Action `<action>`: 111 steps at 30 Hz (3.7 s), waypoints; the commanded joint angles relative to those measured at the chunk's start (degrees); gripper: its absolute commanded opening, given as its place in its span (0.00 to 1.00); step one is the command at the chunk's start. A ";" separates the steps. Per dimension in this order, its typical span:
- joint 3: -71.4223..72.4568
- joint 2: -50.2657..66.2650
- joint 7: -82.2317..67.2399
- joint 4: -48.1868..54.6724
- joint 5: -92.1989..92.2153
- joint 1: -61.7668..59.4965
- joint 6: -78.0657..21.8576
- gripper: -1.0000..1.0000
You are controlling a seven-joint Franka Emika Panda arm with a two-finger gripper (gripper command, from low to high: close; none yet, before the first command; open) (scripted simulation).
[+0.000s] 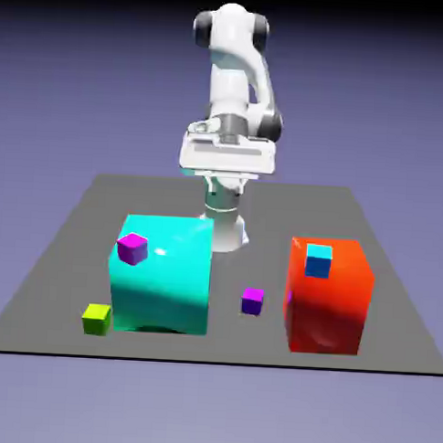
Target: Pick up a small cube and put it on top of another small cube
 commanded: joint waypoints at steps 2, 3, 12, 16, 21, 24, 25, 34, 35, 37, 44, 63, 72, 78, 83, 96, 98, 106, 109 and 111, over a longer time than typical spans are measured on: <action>1.35 2.23 1.29 0.70 4.99 -0.23 -0.44 0.50; 2.03 3.35 1.93 1.05 7.48 -0.34 -0.67 0.50; 8.15 13.39 7.74 4.19 29.90 -1.39 -2.67 0.50; 10.86 17.85 10.32 5.59 39.87 -1.85 -3.57 0.50; 14.36 23.44 13.68 7.30 52.32 -2.53 -4.70 0.50; 20.43 26.73 21.15 6.79 58.65 -7.29 -6.23 0.50; 22.46 27.83 23.64 6.62 60.76 -8.88 -6.73 0.50; 38.99 31.93 46.07 0.74 65.21 -25.51 -10.42 0.50; 40.79 32.26 48.56 0.00 65.40 -27.41 -10.81 0.50; 44.59 32.97 53.54 -1.00 66.17 -31.11 -11.67 0.50; 50.24 43.68 50.50 1.55 68.80 -36.46 -3.36 0.50; 52.54 49.84 47.44 3.08 69.98 -38.74 1.83 0.00; 46.35 33.31 55.66 -1.04 66.80 -32.61 -12.10 0.00; 40.32 34.75 41.12 10.72 54.12 -28.90 -12.09 0.00; 35.33 36.17 28.92 21.10 42.60 -27.67 -11.41 0.00; 8.55 45.39 25.47 38.21 19.26 -30.86 -26.45 0.00; 4.40 46.93 30.38 39.21 19.74 -31.14 -31.29 0.00; -7.11 51.63 48.97 41.02 24.31 -32.99 -46.98 0.00; -5.83 53.75 48.41 40.51 25.75 -33.93 -44.38 0.00; -4.37 57.90 46.60 39.92 28.16 -33.85 -39.75 0.00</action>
